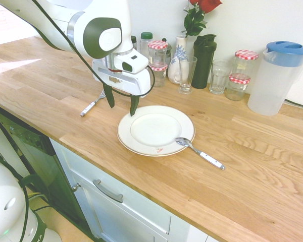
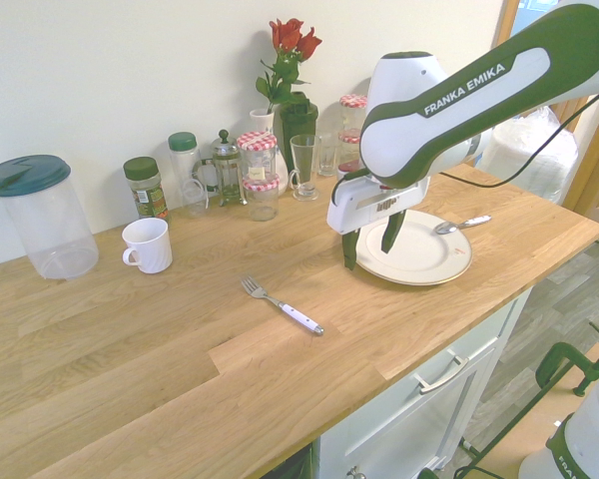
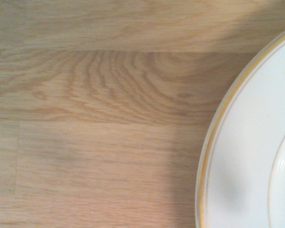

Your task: Put the fork into the plate

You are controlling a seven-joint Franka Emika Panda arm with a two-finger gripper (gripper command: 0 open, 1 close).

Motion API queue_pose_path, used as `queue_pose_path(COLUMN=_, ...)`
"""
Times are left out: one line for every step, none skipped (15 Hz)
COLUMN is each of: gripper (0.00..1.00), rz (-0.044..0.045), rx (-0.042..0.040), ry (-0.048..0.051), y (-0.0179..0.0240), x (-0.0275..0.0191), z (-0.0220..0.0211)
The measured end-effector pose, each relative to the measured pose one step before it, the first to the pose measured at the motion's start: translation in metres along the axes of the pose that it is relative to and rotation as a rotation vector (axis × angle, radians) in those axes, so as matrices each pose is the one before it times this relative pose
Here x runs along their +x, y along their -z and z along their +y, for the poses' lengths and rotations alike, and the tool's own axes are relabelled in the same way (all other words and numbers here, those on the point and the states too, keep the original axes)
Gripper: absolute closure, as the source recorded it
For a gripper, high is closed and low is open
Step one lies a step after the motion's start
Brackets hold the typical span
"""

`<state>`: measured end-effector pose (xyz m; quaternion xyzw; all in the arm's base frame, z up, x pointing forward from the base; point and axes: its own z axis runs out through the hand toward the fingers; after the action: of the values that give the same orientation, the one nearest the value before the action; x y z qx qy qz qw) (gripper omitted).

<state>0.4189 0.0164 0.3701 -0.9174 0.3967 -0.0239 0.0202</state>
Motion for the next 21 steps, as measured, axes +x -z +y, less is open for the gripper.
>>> queue_pose_path(gripper=0.00, rz=-0.00044, rx=-0.00042, ry=-0.00097, y=-0.00032, x=0.00042, z=0.00010)
queue_pose_path(gripper=0.00, rz=0.00181, rx=0.00188, ry=-0.00305, y=0.00109, x=0.00167, z=0.00010)
queue_pose_path(gripper=0.00, rz=0.00388, rx=0.00491, ry=-0.00017, y=0.00263, x=0.00118, z=-0.00145)
queue_pose_path(gripper=0.00, rz=0.00686, rx=0.00771, ry=0.00141, y=0.00432, x=0.00132, z=-0.00245)
queue_pose_path(gripper=0.00, rz=0.00779, rx=0.00703, ry=0.00602, y=0.00442, x=-0.00062, z=-0.00316)
queue_pose_path(gripper=0.00, rz=0.00712, rx=0.00528, ry=0.01036, y=0.00362, x=-0.00261, z=-0.00360)
queue_pose_path(gripper=0.00, rz=0.00810, rx=0.00377, ry=0.01239, y=0.00356, x=-0.00462, z=-0.00391)
queue_pose_path(gripper=0.00, rz=0.00899, rx=0.00317, ry=0.01068, y=0.00358, x=-0.00674, z=-0.00556)
queue_pose_path(gripper=0.00, rz=0.01046, rx=0.00302, ry=0.01041, y=0.00399, x=-0.00745, z=-0.00607)
queue_pose_path(gripper=0.00, rz=0.00861, rx=0.00223, ry=0.01014, y=0.00378, x=-0.00768, z=-0.00641)
queue_pose_path(gripper=0.00, rz=0.00456, rx=0.00021, ry=0.00881, y=0.00426, x=-0.00788, z=-0.00764)
queue_pose_path(gripper=0.00, rz=0.00314, rx=-0.00164, ry=0.01066, y=0.00462, x=-0.00817, z=-0.00902)
queue_pose_path(gripper=0.00, rz=0.00439, rx=-0.00010, ry=0.00904, y=0.00431, x=-0.00871, z=-0.00986)
queue_pose_path(gripper=0.00, rz=0.00208, rx=-0.00138, ry=0.00855, y=0.00319, x=-0.00993, z=-0.00939)
queue_pose_path(gripper=0.00, rz=0.00023, rx=-0.00299, ry=0.00934, y=0.00129, x=-0.01055, z=-0.00824)
queue_pose_path(gripper=0.00, rz=-0.00173, rx=-0.00291, ry=0.00914, y=-0.00022, x=-0.00924, z=-0.00681)
queue_pose_path(gripper=0.00, rz=-0.00428, rx=-0.00512, ry=0.00457, y=-0.00189, x=-0.00728, z=-0.00537)
queue_pose_path(gripper=0.00, rz=-0.00591, rx=-0.00585, ry=0.00397, y=-0.00340, x=-0.00566, z=-0.00476)
queue_pose_path(gripper=0.00, rz=-0.00765, rx=-0.00520, ry=0.00532, y=-0.00370, x=-0.00409, z=-0.00418)
queue_pose_path(gripper=0.00, rz=-0.00852, rx=-0.00559, ry=0.00449, y=-0.00416, x=-0.00349, z=-0.00433)
queue_pose_path(gripper=0.00, rz=-0.00963, rx=-0.00679, ry=0.00188, y=-0.00478, x=-0.00305, z=-0.00370)
